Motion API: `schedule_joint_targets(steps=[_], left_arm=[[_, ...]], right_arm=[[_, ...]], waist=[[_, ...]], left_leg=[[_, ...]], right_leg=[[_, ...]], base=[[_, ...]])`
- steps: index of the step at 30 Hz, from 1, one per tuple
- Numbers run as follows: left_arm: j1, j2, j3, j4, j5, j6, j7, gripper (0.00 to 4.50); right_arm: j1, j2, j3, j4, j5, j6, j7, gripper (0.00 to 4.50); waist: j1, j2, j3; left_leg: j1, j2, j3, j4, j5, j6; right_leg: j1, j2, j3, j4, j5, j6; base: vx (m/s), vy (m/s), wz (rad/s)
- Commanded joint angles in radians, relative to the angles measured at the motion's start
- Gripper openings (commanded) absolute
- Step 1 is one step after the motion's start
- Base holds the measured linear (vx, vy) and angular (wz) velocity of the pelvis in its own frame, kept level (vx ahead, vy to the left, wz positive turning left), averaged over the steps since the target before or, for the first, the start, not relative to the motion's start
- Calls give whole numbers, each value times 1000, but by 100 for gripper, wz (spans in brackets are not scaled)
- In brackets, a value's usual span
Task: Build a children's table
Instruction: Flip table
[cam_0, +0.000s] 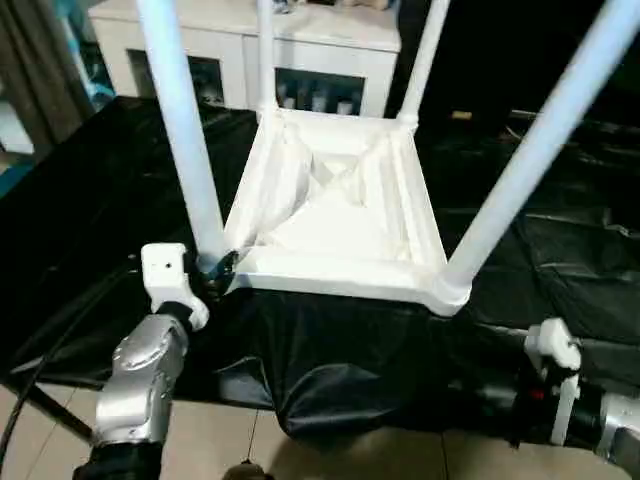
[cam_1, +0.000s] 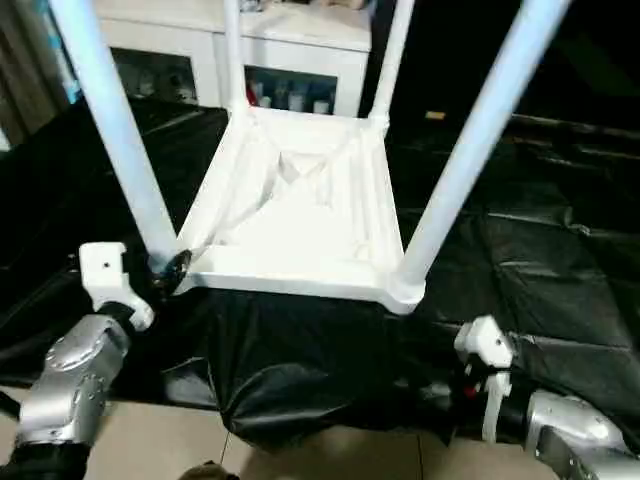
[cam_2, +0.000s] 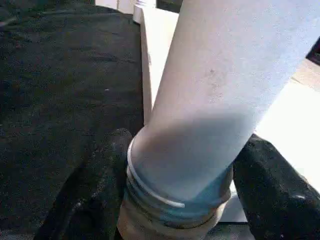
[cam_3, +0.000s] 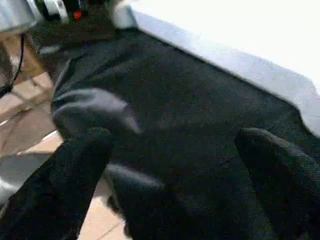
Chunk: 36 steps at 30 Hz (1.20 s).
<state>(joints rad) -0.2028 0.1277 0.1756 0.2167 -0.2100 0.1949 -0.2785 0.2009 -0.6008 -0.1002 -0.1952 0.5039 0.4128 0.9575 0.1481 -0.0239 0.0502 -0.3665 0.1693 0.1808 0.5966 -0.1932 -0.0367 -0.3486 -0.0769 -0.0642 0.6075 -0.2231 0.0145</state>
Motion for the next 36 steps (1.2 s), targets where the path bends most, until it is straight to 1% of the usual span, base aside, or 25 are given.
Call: schedule_joint_targets(steps=[1,3,4,5,8,9,10,11,12,13,14,16,17,18,19,20,21,23,24,26,27,30,31,32,36], left_arm=[[-28,-17,-46,21,5,-4,-2,287],[-48,-35,-38,41,-6,-32,-7,287],[-51,-39,-36,42,-13,-34,-11,287],[-54,-51,-26,35,-35,-31,-17,287],[-60,-80,-2,20,-84,-29,-23,286],[-63,-94,12,14,-106,-30,-22,286],[-66,-110,29,6,-132,-33,-19,286],[-67,-133,50,-14,-181,-27,-27,286],[-67,-140,56,-22,-197,-23,-30,285],[-67,-142,56,-23,-200,-22,-31,285],[-68,-148,63,-27,-212,-23,-28,285],[-71,-171,92,-39,-254,-20,-9,285],[-75,-182,110,-43,-285,-20,-10,285],[-76,-183,112,-43,-287,-21,-10,285],[-77,-185,113,-43,-289,-22,-10,285],[-78,-189,118,-43,-294,-23,-10,285],[-80,-193,121,-43,-300,-23,-9,285],[-79,-199,123,-50,-294,-21,-13,285],[-78,-202,124,-53,-292,-20,-13,285],[-76,-208,122,-59,-299,-18,-9,285],[-76,-210,122,-58,-301,-17,-7,285],[-76,-212,122,-57,-307,-17,-5,285],[-77,-213,121,-56,-307,-17,-5,285],[-79,-215,118,-53,-309,-17,-6,285],[-80,-219,116,-56,-307,-12,-8,285]], right_arm=[[-34,16,-12,-15,-6,-14,-34,450],[-120,100,28,48,-78,-78,-148,450],[-136,116,34,63,-89,-86,-168,450],[-161,145,49,80,-94,-96,-181,450],[-211,204,67,116,-97,-100,-223,450],[-230,229,71,128,-92,-95,-237,450],[-249,257,75,140,-86,-86,-256,450],[-273,290,82,156,-71,-60,-269,450],[-280,299,85,160,-65,-52,-268,450],[-281,300,86,162,-64,-51,-267,450],[-287,306,87,169,-65,-43,-272,450],[-307,322,94,191,-66,-12,-286,450],[-322,328,93,203,-53,29,-293,450],[-325,330,92,206,-50,32,-294,450],[-329,332,91,209,-45,37,-294,450],[-337,338,85,213,-29,57,-301,450],[-345,343,79,217,-13,79,-309,450],[-365,370,47,221,21,104,-337,450],[-379,388,24,231,36,113,-366,450],[-441,454,-64,300,77,141,-501,450],[-457,472,-85,319,98,141,-521,450],[-493,506,-122,361,139,142,-547,450],[-507,515,-129,379,147,141,-556,450],[-550,541,-149,438,164,132,-583,450],[-630,579,-176,547,170,134,-616,450]], waist=[[-12,1,-37],[-20,-3,-41],[-20,-3,-41],[-23,-4,-45],[-19,1,-48],[-22,-8,-50],[-23,-10,-51],[-22,-9,-58],[-23,-8,-60],[-18,-7,-70],[-16,-10,-70],[-15,-11,-70],[-15,-12,-69],[-16,-11,-70],[-16,-11,-65],[-17,-10,-63],[-17,-13,-62],[-21,-10,-61],[-27,-10,-61],[-38,-9,-62],[-40,-9,-62],[-40,-5,-63],[-41,-11,-64],[-45,-7,-64],[-48,-6,-65]], left_leg=[[19,74,-45,-96,-353,-20],[18,74,-42,-94,-318,-24],[18,74,-42,-94,-318,-24],[18,76,-39,-93,-290,-27],[20,78,-35,-90,-251,-16],[16,77,-33,-90,-235,-11],[11,76,-34,-89,-212,-6],[11,76,-32,-83,-162,13],[7,75,-32,-80,-134,20],[7,74,-30,-70,-70,42],[3,71,-26,-63,-15,70],[-2,68,-23,-59,4,94],[-6,66,-22,-58,-2,103],[-6,67,-22,-57,-10,106],[-7,68,-20,-59,-38,104],[-5,70,-20,-62,-71,94],[-5,71,-21,-64,-82,88],[-3,73,-22,-68,-108,71],[-2,74,-23,-70,-112,57],[-3,72,-24,-75,-114,40],[-1,71,-23,-74,-118,34],[0,72,-21,-74,-112,18],[-1,71,-19,-72,-99,21],[-3,69,-19,-73,-94,23],[-3,68,-17,-71,-87,19]], right_leg=[[0,-92,53,-109,-395,-110],[-3,-91,52,-105,-362,-119],[-3,-91,52,-105,-362,-119],[-2,-89,52,-98,-302,-140],[0,-86,55,-85,-196,-171],[3,-85,54,-81,-172,-177],[7,-86,53,-75,-148,-182],[9,-86,52,-65,-77,-195],[11,-86,52,-60,-39,-200],[12,-83,50,-48,59,-209],[8,-77,50,-41,148,-219],[10,-78,49,-36,184,-237],[10,-80,49,-36,177,-243],[9,-80,49,-36,166,-245],[6,-80,49,-42,123,-242],[7,-81,50,-47,72,-235],[7,-82,50,-49,51,-230],[5,-82,50,-52,5,-219],[4,-81,50,-52,-9,-212],[1,-81,49,-52,-25,-216],[1,-80,48,-53,-33,-216],[2,-79,50,-52,-4,-206],[4,-79,50,-50,19,-203],[3,-80,49,-47,24,-212],[3,-80,48,-47,27,-213]], base=[[0,0,0],[0,0,0],[0,0,0],[0,0,0],[0,0,0],[0,0,0],[0,0,0],[0,0,0],[0,0,0],[0,0,0],[0,0,0],[0,0,0],[0,0,0],[0,0,0],[0,0,0],[0,0,0],[0,0,0],[0,0,0],[0,0,0],[0,0,0],[0,0,0],[0,0,0],[0,0,0],[0,0,0],[0,0,0]])
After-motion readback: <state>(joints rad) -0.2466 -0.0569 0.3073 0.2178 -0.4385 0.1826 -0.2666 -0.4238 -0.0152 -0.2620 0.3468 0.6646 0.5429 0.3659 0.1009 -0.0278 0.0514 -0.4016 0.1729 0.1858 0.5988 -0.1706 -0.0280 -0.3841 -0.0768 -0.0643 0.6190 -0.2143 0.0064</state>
